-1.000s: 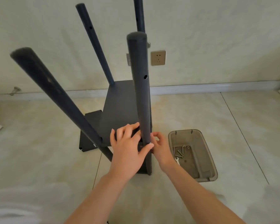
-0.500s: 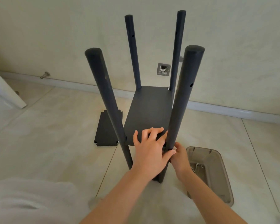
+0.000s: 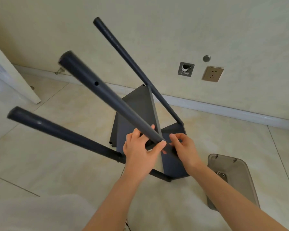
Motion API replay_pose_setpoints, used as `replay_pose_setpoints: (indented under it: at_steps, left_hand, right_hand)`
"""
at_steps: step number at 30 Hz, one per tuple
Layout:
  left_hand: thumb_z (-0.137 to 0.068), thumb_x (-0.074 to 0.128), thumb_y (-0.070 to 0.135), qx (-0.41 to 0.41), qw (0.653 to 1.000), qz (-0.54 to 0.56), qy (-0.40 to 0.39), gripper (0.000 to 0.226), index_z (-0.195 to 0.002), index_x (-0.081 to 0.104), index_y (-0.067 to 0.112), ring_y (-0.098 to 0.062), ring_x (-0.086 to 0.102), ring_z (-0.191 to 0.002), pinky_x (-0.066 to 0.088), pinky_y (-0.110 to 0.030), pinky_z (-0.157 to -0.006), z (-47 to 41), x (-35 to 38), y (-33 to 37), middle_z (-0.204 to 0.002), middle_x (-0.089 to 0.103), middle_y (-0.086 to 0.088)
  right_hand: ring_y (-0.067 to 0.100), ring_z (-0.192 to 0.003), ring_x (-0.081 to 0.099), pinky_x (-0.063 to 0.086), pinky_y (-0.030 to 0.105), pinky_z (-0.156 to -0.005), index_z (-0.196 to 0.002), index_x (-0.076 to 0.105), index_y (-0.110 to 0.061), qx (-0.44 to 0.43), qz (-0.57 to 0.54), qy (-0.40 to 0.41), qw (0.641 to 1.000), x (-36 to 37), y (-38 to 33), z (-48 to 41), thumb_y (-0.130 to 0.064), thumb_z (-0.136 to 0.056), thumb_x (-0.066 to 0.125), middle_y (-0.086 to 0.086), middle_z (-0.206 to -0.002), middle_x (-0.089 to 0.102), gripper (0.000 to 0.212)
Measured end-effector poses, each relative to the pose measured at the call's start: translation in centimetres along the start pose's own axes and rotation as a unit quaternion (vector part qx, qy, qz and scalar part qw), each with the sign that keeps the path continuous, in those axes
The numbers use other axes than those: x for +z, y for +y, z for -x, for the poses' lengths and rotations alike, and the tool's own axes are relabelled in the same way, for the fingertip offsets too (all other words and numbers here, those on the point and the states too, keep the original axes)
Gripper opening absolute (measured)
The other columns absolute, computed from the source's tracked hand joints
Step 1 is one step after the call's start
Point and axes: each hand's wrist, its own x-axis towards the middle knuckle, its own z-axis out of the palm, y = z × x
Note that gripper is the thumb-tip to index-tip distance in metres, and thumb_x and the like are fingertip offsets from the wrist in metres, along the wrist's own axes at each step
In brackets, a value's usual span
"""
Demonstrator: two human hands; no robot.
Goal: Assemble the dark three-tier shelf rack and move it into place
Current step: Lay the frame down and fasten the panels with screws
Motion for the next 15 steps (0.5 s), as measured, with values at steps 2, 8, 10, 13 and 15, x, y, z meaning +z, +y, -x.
replay_pose_setpoints:
  at_steps: [2,8,10,13,15]
  left_hand:
    - [-0.086,0.074,0.044,-0.020,0.999,0.025,-0.005,0.059,-0.141,0.054,0.037,-0.011,0.036,-0.133,0.035,-0.052,-0.115,0.3,-0.5,-0.8,-0.128,0.039,0.026]
    - [-0.085,0.077,0.031,-0.047,0.994,0.092,-0.040,0.062,-0.141,0.050,0.035,-0.011,0.043,-0.133,0.038,-0.034,-0.114,1.2,-2.4,-3.2,-0.141,0.049,0.010]
    - [-0.086,0.075,0.028,-0.046,0.992,0.104,-0.061,0.058,-0.135,0.048,0.042,-0.005,0.046,-0.126,0.040,-0.012,-0.099,1.4,-2.9,-3.5,-0.140,0.047,0.011]
    - [-0.088,0.073,0.022,-0.041,0.988,0.116,-0.089,0.054,-0.125,0.043,0.047,0.009,0.051,-0.104,0.040,0.005,-0.076,1.4,-3.3,-4.2,-0.132,0.049,0.014]
    - [-0.089,0.072,0.025,-0.048,0.985,0.122,-0.109,0.053,-0.123,0.042,0.052,0.007,0.051,-0.099,0.043,0.001,-0.074,1.6,-3.3,-4.5,-0.131,0.052,0.010]
  right_hand:
    - [-0.002,-0.065,0.067,0.044,0.007,-0.056,-0.102,0.057,-0.018,0.005,-0.002,-0.007,1.000,0.6,-0.2,0.2,-0.037,-0.101,0.050,-0.003,-0.070,0.073,0.020]
    - [-0.002,-0.069,0.064,0.038,0.010,-0.063,-0.101,0.055,-0.024,0.028,0.000,-0.004,1.000,2.8,0.4,1.4,-0.036,-0.100,0.052,-0.014,-0.068,0.065,0.012]
    - [-0.004,-0.069,0.064,0.039,0.010,-0.064,-0.099,0.055,-0.027,0.032,0.000,-0.004,0.999,3.2,0.6,1.9,-0.035,-0.100,0.053,-0.016,-0.067,0.064,0.009]
    - [0.000,-0.073,0.065,0.040,0.008,-0.065,-0.096,0.054,-0.031,0.035,0.008,-0.013,0.999,3.2,1.0,2.8,-0.034,-0.100,0.054,-0.013,-0.076,0.068,0.005]
    - [-0.002,-0.074,0.066,0.040,0.007,-0.065,-0.097,0.054,-0.031,0.036,0.015,-0.017,0.999,3.0,1.3,3.3,-0.034,-0.099,0.055,-0.014,-0.078,0.069,0.004]
